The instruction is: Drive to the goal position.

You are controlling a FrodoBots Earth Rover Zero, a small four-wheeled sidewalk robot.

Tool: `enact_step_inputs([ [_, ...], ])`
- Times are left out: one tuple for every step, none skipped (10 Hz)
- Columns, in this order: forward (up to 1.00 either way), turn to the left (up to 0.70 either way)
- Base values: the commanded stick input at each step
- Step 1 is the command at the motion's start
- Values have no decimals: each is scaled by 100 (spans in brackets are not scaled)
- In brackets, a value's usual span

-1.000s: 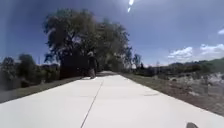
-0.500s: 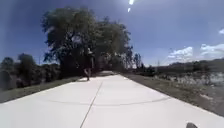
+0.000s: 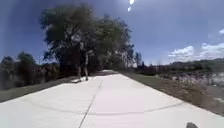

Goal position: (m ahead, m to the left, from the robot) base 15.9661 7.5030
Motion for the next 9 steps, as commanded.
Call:
enact_step_inputs([
  [70, 0],
  [70, 0],
  [70, 0],
  [70, 0],
  [70, 0],
  [70, 0],
  [70, 0],
  [70, 0],
  [70, 0],
])
